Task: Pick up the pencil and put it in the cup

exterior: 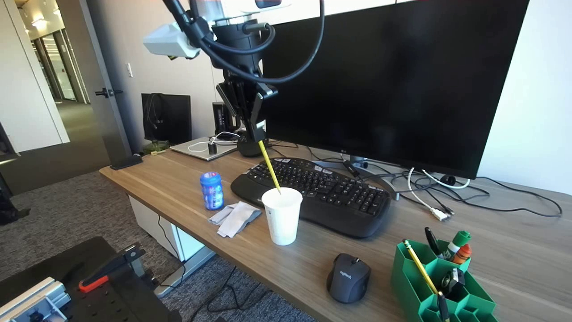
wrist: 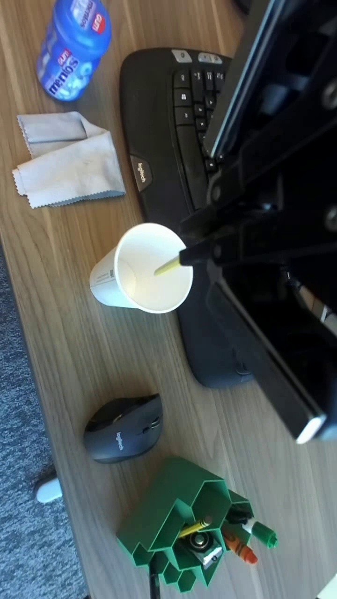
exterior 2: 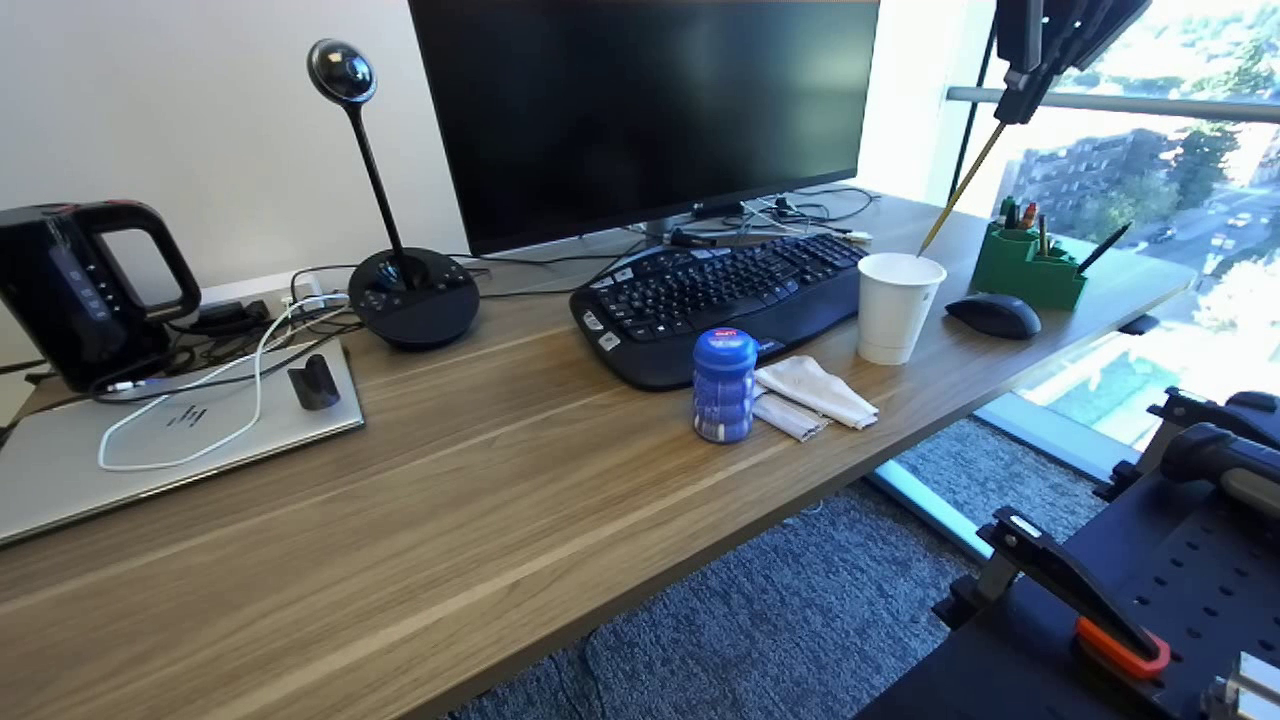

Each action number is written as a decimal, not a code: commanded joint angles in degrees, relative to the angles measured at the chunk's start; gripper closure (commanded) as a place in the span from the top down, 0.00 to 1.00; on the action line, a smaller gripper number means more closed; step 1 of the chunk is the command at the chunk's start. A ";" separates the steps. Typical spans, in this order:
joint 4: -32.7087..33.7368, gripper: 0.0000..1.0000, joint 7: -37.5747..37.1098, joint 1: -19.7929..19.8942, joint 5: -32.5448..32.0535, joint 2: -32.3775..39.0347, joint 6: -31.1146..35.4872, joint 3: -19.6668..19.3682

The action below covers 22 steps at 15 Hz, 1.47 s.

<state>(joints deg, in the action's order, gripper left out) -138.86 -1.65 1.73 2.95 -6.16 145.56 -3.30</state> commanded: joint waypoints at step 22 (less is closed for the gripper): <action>1.78 0.81 -5.60 0.57 -1.10 1.33 0.86 0.87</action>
<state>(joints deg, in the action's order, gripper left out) -138.24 -5.66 1.81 2.67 -5.54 145.57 -2.81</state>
